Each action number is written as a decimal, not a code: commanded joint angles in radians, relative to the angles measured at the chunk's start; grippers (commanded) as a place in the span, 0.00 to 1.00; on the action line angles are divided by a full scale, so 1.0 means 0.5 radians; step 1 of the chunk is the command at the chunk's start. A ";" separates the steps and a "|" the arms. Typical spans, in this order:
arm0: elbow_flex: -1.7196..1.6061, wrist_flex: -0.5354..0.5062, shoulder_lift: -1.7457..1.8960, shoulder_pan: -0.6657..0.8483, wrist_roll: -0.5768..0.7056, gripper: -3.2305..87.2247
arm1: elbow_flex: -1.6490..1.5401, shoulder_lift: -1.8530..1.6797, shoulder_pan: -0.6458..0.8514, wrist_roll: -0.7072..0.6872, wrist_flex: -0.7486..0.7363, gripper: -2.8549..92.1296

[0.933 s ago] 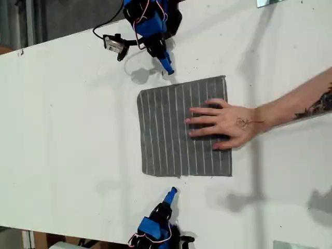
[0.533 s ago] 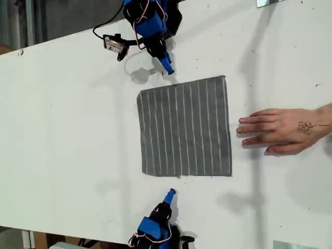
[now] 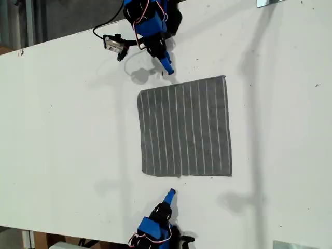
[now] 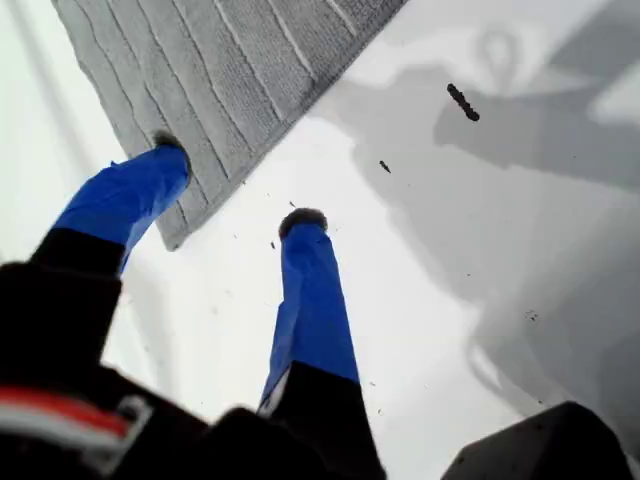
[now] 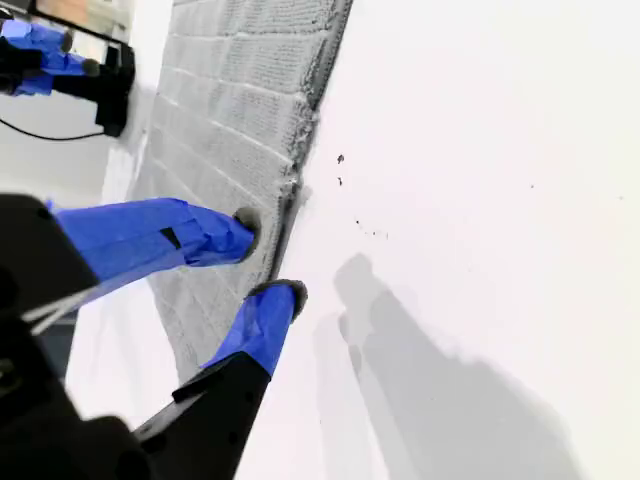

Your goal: Grasp corners of a square towel and fold twice.

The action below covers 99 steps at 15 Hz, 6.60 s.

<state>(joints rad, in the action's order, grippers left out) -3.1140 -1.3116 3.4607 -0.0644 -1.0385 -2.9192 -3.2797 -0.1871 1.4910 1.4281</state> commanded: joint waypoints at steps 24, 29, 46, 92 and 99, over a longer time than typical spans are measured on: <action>-0.009 0.012 0.012 0.356 -0.923 0.15 | 0.074 -0.006 0.273 -0.025 0.025 0.32; -0.025 0.052 0.015 0.258 -1.414 0.17 | 0.104 -0.006 0.423 -0.202 -0.175 0.20; 1.319 0.660 -2.976 0.534 -0.868 0.21 | 2.890 4.182 -1.009 0.141 -0.383 0.34; 4.495 0.120 -5.406 -0.994 -1.255 0.03 | 3.059 4.495 -0.896 0.123 -0.334 0.03; 4.562 0.172 -4.893 -1.019 -0.795 0.03 | 3.810 4.317 -1.003 0.156 0.310 0.03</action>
<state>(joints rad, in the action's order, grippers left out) -0.8836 -1.2456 0.8790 -0.5691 -1.5094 -1.0999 -1.0186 -0.6750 1.5539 1.5432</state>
